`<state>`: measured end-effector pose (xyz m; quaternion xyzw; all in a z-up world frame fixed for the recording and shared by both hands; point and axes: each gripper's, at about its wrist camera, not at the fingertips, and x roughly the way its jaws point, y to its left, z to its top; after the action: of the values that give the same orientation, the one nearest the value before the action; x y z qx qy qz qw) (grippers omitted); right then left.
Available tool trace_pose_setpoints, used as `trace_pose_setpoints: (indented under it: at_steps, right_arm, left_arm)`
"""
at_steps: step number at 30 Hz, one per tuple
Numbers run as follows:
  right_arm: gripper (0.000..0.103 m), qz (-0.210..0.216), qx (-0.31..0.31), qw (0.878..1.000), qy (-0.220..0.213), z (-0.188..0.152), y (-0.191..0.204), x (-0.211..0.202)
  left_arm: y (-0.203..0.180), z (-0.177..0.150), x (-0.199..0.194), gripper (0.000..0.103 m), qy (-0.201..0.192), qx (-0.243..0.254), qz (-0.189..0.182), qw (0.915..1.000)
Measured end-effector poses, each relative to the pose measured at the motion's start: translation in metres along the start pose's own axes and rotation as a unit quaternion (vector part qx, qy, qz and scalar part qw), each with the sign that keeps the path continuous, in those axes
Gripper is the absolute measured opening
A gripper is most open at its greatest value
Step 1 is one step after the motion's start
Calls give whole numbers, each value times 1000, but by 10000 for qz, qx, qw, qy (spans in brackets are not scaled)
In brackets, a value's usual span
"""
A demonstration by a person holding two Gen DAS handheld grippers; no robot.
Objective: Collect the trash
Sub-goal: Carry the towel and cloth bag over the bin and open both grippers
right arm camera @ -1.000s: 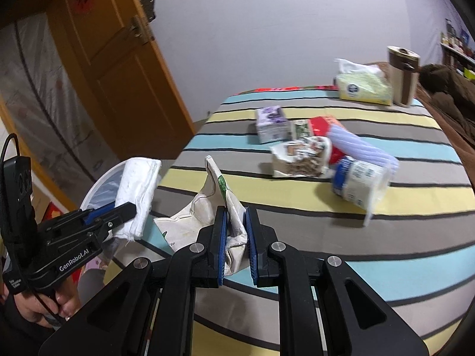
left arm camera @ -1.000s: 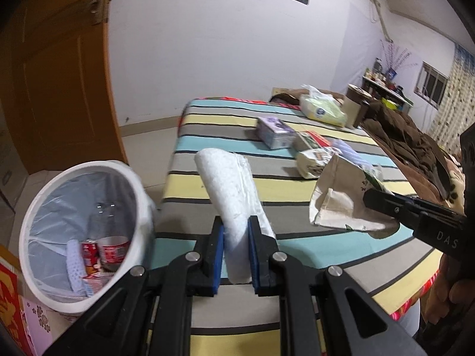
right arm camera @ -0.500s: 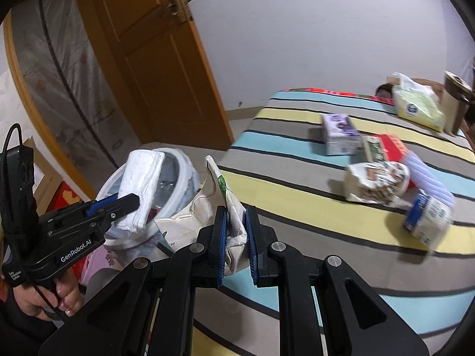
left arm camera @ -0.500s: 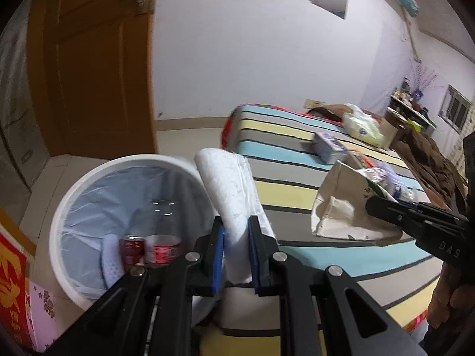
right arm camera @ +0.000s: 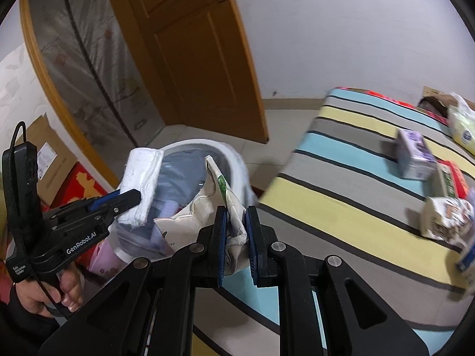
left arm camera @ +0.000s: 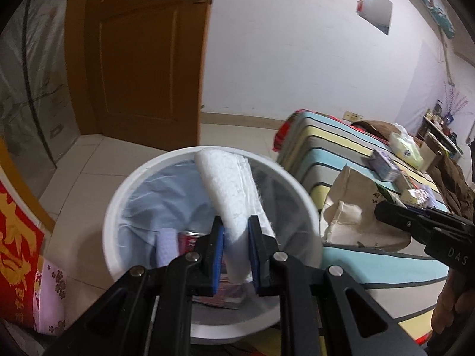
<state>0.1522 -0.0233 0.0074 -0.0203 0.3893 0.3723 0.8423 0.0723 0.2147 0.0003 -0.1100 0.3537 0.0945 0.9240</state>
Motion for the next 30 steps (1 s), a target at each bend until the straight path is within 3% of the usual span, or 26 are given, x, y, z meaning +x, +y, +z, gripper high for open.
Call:
trace_pose_setpoints:
  at_steps: [13, 15, 19, 21, 24, 27, 30]
  right_arm:
    - [14, 206, -284, 9979, 536, 8, 32, 49]
    - [14, 158, -351, 9977, 558, 6, 35, 52]
    - [15, 114, -390, 9975, 578, 6, 36, 54]
    - [16, 87, -371, 9977, 563, 7, 34, 52]
    - [24, 96, -299, 9983, 482, 8, 31, 48]
    - [53, 129, -276, 9988, 374, 8, 29, 40]
    - [56, 142, -242, 9992, 297, 7, 27, 31]
  left_arm:
    - [35, -4, 10, 21, 225, -205, 153, 9994]
    - [40, -4, 12, 25, 268, -256, 168, 9992]
    - [46, -5, 9, 45, 244, -328, 151, 9990]
    - [47, -4, 7, 46, 231, -335, 152, 9991]
    - [47, -2, 5, 47, 223, -339, 155, 9991]
    - [45, -1, -1, 49, 179, -322, 160, 9992]
    - [40, -1, -7, 50, 134, -292, 137, 9994]
